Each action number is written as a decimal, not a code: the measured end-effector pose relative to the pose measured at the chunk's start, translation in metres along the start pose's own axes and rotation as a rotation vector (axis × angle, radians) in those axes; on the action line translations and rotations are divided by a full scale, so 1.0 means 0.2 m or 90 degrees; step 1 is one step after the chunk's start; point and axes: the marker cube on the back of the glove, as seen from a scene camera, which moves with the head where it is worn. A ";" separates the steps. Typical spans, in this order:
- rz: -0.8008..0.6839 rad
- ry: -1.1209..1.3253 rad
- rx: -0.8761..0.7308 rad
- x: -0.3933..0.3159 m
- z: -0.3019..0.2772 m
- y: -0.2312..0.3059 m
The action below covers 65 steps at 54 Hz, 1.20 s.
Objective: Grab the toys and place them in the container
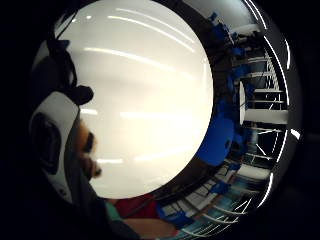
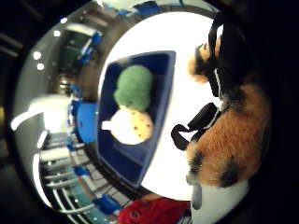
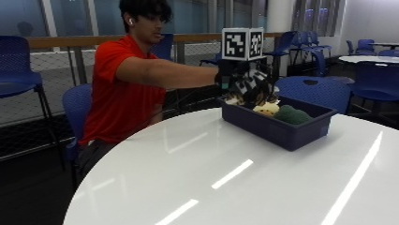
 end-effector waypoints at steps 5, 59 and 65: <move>-0.042 -0.012 0.025 -0.22 -0.13 -0.01; -0.164 0.043 -0.068 -0.70 0.00 0.20; -0.192 0.051 -0.073 -0.50 0.07 0.23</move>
